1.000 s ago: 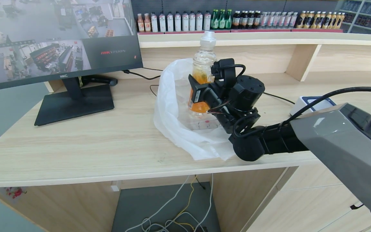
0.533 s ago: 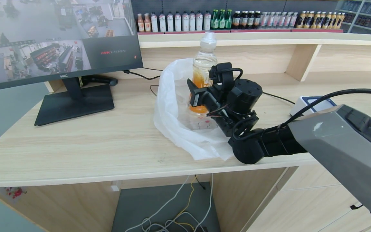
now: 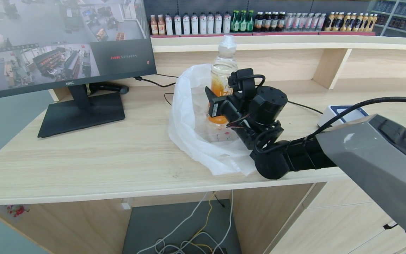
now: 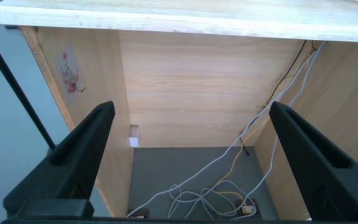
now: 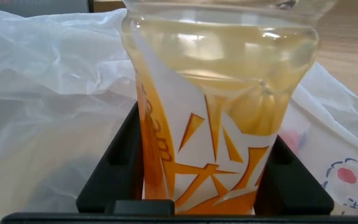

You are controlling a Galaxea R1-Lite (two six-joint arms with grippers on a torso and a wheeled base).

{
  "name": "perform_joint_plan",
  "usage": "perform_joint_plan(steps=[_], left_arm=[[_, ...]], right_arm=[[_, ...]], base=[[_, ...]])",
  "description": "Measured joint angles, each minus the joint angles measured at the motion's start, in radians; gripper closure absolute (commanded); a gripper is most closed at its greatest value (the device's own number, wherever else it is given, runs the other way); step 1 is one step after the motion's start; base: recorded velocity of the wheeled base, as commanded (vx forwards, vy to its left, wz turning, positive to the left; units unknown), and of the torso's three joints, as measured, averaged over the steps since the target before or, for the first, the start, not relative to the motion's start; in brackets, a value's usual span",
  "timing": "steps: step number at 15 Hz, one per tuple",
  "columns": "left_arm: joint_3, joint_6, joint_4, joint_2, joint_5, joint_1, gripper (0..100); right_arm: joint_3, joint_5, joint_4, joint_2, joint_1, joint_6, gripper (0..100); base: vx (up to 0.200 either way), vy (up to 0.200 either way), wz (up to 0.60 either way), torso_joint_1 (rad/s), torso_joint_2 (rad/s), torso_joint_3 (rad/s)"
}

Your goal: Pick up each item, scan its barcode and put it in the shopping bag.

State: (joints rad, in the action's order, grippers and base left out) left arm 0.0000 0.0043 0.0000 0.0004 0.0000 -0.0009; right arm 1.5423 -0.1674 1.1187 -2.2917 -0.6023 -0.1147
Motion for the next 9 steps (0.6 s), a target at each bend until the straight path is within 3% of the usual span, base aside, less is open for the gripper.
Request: perform_joint_plan(steps=[9], left_arm=[[0.0, 0.0, 0.0, 0.0, 0.0, 0.0, 0]], right_arm=[[0.003, 0.001, 0.005, 0.002, 0.0, 0.0, 0]], base=[[0.0, 0.0, 0.0, 0.0, 0.0, 0.0]])
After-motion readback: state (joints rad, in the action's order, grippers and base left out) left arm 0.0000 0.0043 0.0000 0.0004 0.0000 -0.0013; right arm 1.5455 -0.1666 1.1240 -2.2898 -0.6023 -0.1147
